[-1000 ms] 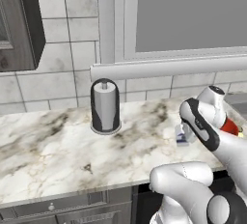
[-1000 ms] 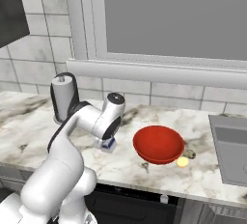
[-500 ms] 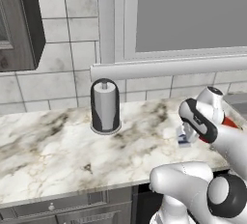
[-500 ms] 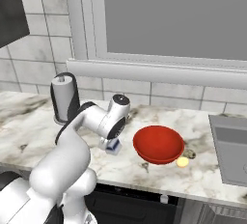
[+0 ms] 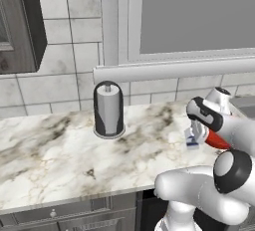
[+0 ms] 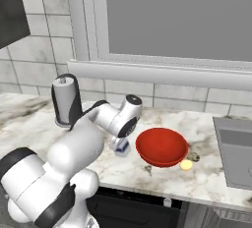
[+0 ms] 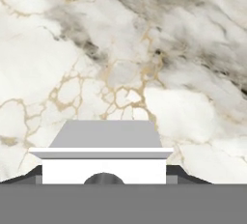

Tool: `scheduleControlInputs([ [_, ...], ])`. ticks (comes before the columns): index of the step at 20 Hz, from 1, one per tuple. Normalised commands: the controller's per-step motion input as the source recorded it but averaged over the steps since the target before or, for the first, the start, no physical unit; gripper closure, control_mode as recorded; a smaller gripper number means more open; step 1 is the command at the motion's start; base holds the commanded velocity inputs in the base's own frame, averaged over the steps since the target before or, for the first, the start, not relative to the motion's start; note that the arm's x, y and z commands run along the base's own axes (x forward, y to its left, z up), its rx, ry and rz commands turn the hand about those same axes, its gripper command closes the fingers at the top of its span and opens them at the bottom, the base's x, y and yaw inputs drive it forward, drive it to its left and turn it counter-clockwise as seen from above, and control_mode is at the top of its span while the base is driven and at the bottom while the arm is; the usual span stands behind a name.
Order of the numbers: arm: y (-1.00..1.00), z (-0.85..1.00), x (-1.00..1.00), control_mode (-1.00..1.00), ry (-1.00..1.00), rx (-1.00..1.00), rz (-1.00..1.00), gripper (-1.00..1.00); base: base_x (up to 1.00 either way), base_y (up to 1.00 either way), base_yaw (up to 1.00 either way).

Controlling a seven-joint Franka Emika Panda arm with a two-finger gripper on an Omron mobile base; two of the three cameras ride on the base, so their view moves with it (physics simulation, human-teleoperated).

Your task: Gather the eggs and milk located in the vicinity of the sink area and place them right next to the bowl.

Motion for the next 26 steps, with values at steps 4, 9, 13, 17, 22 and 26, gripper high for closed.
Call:
scheduleControlInputs([
  [4,0.0,-0.21,0.19,-1.0,0.0,0.04,0.0,1.0,0.0,0.0,0.0],
  [9,-0.01,-0.24,0.11,-1.0,0.0,0.02,0.0,1.0,0.0,0.0,0.0],
  [13,-0.05,-0.12,0.03,-1.0,0.0,0.0,0.0,1.0,0.0,0.0,0.0],
  [17,-0.04,-0.06,0.04,-1.0,0.0,0.0,0.0,1.0,0.0,0.0,0.0],
  [22,-0.11,-0.08,0.02,-1.0,0.0,0.0,0.0,1.0,0.0,0.0,0.0],
  [26,-0.23,-0.06,0.0,-1.0,0.0,0.0,0.0,1.0,0.0,0.0,0.0],
])
